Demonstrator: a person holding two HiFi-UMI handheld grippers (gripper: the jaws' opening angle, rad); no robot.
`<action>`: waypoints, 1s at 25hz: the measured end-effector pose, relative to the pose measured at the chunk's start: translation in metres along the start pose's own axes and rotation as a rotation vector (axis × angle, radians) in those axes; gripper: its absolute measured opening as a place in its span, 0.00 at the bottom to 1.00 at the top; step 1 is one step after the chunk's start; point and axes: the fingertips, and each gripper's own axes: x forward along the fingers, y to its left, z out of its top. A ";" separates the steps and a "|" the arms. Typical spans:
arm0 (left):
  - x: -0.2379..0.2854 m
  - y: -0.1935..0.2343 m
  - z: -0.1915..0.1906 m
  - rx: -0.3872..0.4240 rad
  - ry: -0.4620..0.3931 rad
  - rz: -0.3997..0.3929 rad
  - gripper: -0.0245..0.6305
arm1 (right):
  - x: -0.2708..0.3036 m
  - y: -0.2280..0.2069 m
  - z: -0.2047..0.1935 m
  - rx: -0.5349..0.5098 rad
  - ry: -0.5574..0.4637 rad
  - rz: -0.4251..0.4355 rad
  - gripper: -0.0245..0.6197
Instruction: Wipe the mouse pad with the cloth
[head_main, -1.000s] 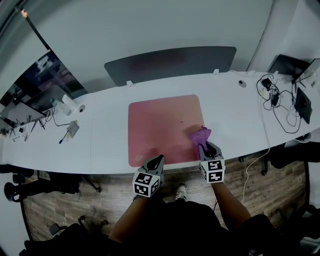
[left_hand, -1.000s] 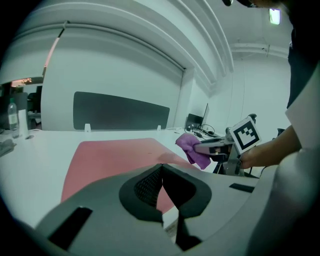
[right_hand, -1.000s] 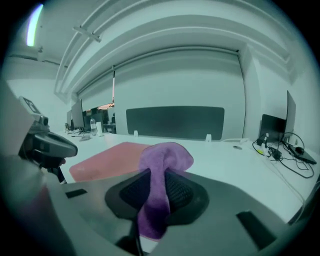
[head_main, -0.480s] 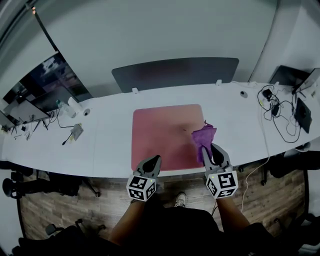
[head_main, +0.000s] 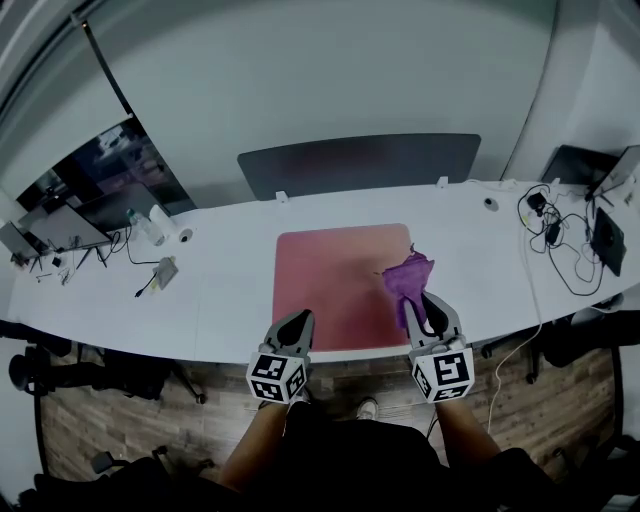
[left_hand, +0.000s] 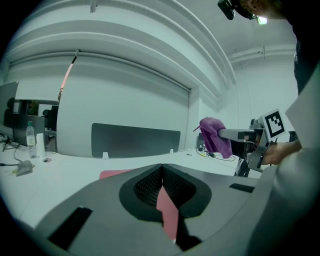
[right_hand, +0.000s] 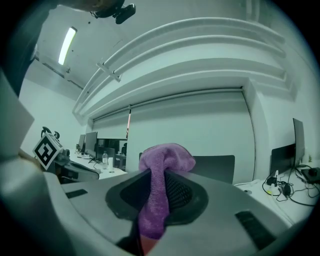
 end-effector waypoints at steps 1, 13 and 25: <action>-0.001 0.001 0.000 0.000 -0.001 0.002 0.07 | 0.000 0.000 0.000 -0.006 0.005 -0.003 0.17; -0.010 0.004 -0.005 -0.003 0.001 0.012 0.07 | -0.004 0.007 0.003 0.007 -0.005 -0.006 0.16; -0.020 0.010 -0.003 0.006 -0.023 0.041 0.07 | 0.000 0.019 0.000 -0.004 0.003 0.016 0.16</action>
